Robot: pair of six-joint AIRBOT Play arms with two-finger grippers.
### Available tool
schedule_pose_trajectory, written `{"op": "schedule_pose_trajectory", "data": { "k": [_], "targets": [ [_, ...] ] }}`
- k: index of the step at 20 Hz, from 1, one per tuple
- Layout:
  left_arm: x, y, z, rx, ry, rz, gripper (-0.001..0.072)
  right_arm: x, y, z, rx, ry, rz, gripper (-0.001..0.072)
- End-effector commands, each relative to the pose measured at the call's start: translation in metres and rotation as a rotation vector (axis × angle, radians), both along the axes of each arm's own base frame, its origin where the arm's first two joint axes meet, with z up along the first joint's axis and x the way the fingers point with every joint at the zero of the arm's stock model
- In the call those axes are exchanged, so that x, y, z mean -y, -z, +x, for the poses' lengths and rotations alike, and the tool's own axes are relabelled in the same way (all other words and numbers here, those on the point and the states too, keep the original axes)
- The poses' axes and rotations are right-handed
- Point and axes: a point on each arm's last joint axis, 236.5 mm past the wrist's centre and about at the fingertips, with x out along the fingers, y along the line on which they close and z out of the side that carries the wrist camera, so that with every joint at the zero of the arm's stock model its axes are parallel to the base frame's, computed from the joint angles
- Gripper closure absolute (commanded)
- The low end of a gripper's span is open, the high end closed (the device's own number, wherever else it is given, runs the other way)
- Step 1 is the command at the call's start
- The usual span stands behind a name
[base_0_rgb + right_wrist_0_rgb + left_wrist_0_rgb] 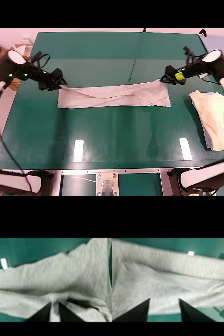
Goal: Fold the shirts.
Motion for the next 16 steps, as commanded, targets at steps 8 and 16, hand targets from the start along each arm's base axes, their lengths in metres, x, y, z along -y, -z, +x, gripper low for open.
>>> {"op": "schedule_pose_trajectory", "data": {
  "k": [8,16],
  "targets": [
    [-0.092,-0.035,0.060,0.127,-0.211,-0.038,-0.0006,0.099,0.040,-0.002,-0.077,0.023,0.070,0.0090],
    [-0.026,-0.055,0.057,0.174,-0.040,-0.165,0.0685,0.053,0.081,-0.020,-0.102,-0.131,0.290,0.0088]
  ]
}}
